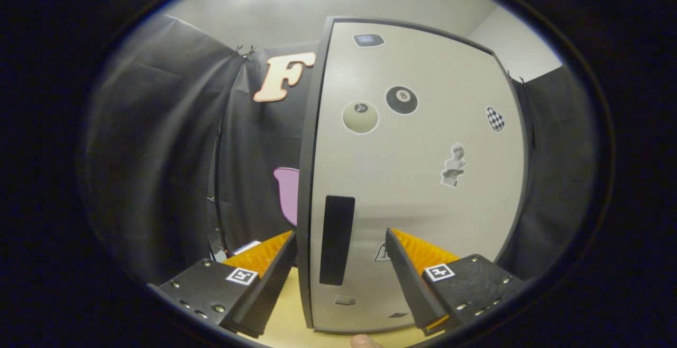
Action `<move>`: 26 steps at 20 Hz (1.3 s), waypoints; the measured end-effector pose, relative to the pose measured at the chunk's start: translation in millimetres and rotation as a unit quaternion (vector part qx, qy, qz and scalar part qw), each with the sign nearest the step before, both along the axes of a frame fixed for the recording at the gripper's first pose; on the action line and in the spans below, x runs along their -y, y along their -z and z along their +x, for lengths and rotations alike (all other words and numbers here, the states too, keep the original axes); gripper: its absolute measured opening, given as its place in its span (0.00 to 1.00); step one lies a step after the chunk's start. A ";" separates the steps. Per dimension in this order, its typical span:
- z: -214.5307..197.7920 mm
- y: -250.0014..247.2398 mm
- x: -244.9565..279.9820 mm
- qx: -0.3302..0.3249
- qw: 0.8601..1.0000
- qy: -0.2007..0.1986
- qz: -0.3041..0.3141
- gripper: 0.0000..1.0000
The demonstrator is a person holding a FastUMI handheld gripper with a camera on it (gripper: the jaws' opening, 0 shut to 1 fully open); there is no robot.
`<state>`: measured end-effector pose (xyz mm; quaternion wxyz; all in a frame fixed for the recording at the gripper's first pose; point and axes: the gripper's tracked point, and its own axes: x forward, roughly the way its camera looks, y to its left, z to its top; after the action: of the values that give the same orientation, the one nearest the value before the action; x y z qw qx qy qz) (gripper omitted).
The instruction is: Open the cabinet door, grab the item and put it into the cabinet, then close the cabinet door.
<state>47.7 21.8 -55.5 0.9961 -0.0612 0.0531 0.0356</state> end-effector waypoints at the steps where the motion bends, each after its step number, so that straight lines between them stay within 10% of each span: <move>1: 1.1 3.0 0.4 0.000 1.000 0.002 -0.005 0.99; 15: 34.0 30.1 11.2 -0.028 0.998 0.045 -0.025 0.92; 26: 28.0 32.7 -1.1 -0.018 0.999 0.025 -0.037 0.69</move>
<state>75.7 22.9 -88.2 0.9926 -0.0957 0.0742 0.0097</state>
